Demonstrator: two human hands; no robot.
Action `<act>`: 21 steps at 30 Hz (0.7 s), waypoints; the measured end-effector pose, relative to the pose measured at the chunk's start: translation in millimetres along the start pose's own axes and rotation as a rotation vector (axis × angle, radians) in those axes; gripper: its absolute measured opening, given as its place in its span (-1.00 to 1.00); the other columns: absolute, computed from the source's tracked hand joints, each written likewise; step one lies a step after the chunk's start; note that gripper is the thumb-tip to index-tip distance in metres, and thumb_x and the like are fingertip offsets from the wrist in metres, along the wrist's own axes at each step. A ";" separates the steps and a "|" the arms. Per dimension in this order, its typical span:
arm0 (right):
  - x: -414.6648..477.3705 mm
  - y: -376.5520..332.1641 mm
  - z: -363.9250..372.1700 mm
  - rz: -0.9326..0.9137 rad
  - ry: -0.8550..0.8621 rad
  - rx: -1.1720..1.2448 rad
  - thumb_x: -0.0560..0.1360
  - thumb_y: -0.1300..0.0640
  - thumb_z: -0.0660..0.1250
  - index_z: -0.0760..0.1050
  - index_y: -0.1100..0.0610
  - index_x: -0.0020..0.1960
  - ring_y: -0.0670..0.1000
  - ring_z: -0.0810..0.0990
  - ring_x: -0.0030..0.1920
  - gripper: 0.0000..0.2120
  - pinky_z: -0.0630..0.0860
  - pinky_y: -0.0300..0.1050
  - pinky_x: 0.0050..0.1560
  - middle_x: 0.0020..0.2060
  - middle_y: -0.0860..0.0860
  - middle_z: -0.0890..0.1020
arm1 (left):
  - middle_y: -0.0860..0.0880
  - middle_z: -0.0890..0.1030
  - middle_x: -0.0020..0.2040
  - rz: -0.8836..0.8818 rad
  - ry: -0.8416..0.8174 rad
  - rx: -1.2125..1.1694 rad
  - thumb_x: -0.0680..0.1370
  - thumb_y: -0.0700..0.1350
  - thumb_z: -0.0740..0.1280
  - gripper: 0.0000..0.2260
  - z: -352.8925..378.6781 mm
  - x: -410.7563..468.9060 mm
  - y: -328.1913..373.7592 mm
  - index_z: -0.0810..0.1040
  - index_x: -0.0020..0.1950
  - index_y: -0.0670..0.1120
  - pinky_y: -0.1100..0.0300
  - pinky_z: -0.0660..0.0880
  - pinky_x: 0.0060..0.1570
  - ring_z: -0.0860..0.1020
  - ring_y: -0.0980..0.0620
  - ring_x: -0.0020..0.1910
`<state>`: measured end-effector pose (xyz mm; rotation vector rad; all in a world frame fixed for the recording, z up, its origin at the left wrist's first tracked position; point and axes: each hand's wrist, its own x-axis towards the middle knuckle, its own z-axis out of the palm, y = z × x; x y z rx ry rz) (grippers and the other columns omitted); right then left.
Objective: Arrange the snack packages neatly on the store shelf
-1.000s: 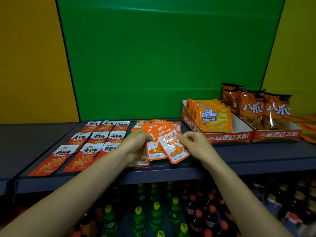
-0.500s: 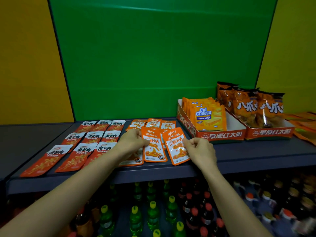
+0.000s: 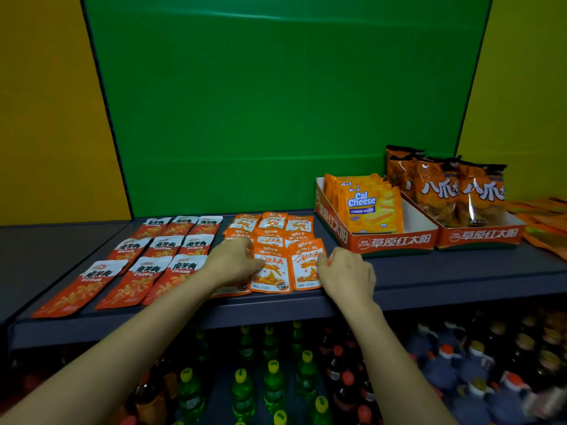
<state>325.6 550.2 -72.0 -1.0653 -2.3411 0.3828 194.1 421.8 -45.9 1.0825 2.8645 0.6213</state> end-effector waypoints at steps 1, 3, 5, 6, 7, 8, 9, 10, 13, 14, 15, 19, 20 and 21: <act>-0.1 -0.5 -0.2 -0.015 0.000 -0.035 0.60 -0.04 0.08 0.51 0.22 0.06 0.15 0.56 0.04 -0.63 0.40 -0.03 0.07 0.02 0.12 0.61 | -0.10 0.56 0.21 0.001 0.001 0.012 0.53 0.06 0.29 -0.58 0.4 0.2 -0.3 0.40 0.33 -0.09 0.10 0.46 0.12 0.52 -0.09 0.17; 0.3 -1.4 -0.2 -0.041 -0.004 -0.095 0.60 -0.04 0.08 0.50 0.23 0.09 0.14 0.57 0.05 -0.62 0.40 -0.03 0.07 0.04 0.12 0.60 | -0.09 0.58 0.18 0.010 0.028 0.054 0.53 0.06 0.28 -0.63 2.1 0.7 -0.6 0.44 0.27 -0.08 0.08 0.48 0.10 0.54 -0.09 0.13; 1.0 -2.0 -0.2 -0.049 -0.010 -0.132 0.60 -0.04 0.08 0.49 0.24 0.12 0.14 0.57 0.07 -0.62 0.40 -0.03 0.08 0.07 0.13 0.59 | -0.10 0.60 0.15 0.036 0.069 0.125 0.54 0.06 0.26 -0.66 3.9 -0.7 -0.3 0.47 0.22 -0.09 0.09 0.49 0.06 0.55 -0.11 0.10; 1.1 -2.4 -0.3 -0.050 -0.013 -0.140 0.60 -0.04 0.09 0.48 0.24 0.14 0.14 0.57 0.08 -0.62 0.41 -0.03 0.08 0.08 0.13 0.58 | -0.10 0.60 0.13 0.053 0.094 0.160 0.54 0.06 0.25 -0.68 5.2 -1.6 -0.3 0.48 0.19 -0.10 0.09 0.49 0.03 0.56 -0.11 0.09; 0.9 -3.1 -0.9 -0.047 -0.015 -0.143 0.60 -0.04 0.10 0.47 0.24 0.15 0.14 0.57 0.09 -0.62 0.41 -0.03 0.08 0.09 0.13 0.57 | -0.10 0.61 0.11 0.065 0.113 0.185 0.55 0.06 0.24 -0.70 6.2 -2.8 -0.1 0.49 0.16 -0.11 0.10 0.48 0.00 0.56 -0.11 0.08; 1.3 -3.4 -0.9 -0.048 -0.013 -0.144 0.59 -0.04 0.11 0.45 0.24 0.17 0.14 0.57 0.09 -0.62 0.42 -0.02 0.09 0.10 0.13 0.56 | -0.10 0.61 0.09 0.082 0.137 0.207 0.55 0.06 0.23 -0.71 7.4 -3.3 -0.4 0.51 0.13 -0.11 0.10 0.48 -0.02 0.55 -0.11 0.07; 1.3 -3.9 -0.8 -0.044 -0.021 -0.148 0.59 -0.05 0.12 0.44 0.24 0.19 0.14 0.56 0.10 -0.61 0.43 -0.01 0.08 0.12 0.13 0.55 | -0.09 0.61 0.07 0.094 0.148 0.225 0.55 0.05 0.23 -0.73 7.7 -4.9 -0.1 0.52 0.10 -0.11 0.11 0.47 -0.04 0.55 -0.10 0.06; 1.2 -4.4 -0.9 -0.044 -0.022 -0.149 0.58 -0.05 0.13 0.43 0.25 0.20 0.15 0.56 0.11 -0.60 0.44 -0.01 0.08 0.13 0.14 0.54 | -0.09 0.61 0.05 0.114 0.173 0.247 0.54 0.04 0.23 -0.74 8.6 -5.8 -0.1 0.53 0.07 -0.10 0.11 0.47 -0.04 0.54 -0.10 0.06; 0.2 -5.4 -1.9 -0.027 -0.027 -0.124 0.57 -0.06 0.17 0.37 0.25 0.25 0.16 0.55 0.13 -0.58 0.45 0.00 0.09 0.16 0.15 0.51 | -0.08 0.59 0.06 0.167 0.236 0.287 0.54 0.04 0.23 -0.75 7.6 -9.9 0.9 0.55 0.05 -0.10 0.10 0.48 -0.02 0.52 -0.08 0.08; 0.3 -5.1 -2.5 -0.027 -0.022 -0.114 0.57 -0.06 0.18 0.35 0.25 0.26 0.17 0.55 0.14 -0.57 0.45 0.00 0.09 0.18 0.15 0.50 | -0.08 0.58 0.07 0.189 0.260 0.287 0.54 0.03 0.23 -0.75 6.8 -10.9 0.1 0.54 0.06 -0.11 0.10 0.47 -0.01 0.51 -0.08 0.10; 0.0 -5.3 -5.0 -0.030 -0.025 -0.105 0.56 -0.07 0.18 0.33 0.25 0.28 0.17 0.54 0.15 -0.56 0.45 0.01 0.09 0.19 0.15 0.49 | -0.08 0.57 0.07 0.204 0.269 0.275 0.54 0.03 0.23 -0.75 4.4 -13.1 -0.3 0.54 0.06 -0.11 0.10 0.46 -0.01 0.49 -0.08 0.11; -2.5 -8.3 -15.4 -0.083 -0.058 -0.088 0.56 -0.08 0.18 0.36 0.21 0.24 0.14 0.53 0.14 -0.60 0.45 -0.01 0.06 0.18 0.12 0.50 | -0.08 0.55 0.07 0.268 0.318 0.193 0.55 -0.02 0.25 -0.78 -9.1 -24.6 -7.4 0.54 0.10 -0.11 0.09 0.41 0.03 0.46 -0.07 0.13; -3.0 -8.6 -21.2 -0.116 -0.061 -0.078 0.56 -0.07 0.18 0.37 0.18 0.22 0.12 0.53 0.13 -0.63 0.44 -0.02 0.05 0.17 0.10 0.50 | -0.08 0.55 0.04 0.294 0.367 0.150 0.54 -0.03 0.27 -0.79 -17.0 -27.9 -11.1 0.55 0.08 -0.11 0.09 0.40 0.02 0.47 -0.07 0.11; -1.5 -8.7 -27.7 -0.150 -0.070 -0.055 0.56 -0.07 0.19 0.39 0.16 0.20 0.10 0.53 0.12 -0.66 0.44 -0.03 0.04 0.15 0.07 0.50 | -0.08 0.57 0.00 0.313 0.429 0.072 0.54 -0.05 0.29 -0.82 -25.4 -31.5 -14.5 0.56 0.05 -0.12 0.09 0.40 0.01 0.49 -0.07 0.07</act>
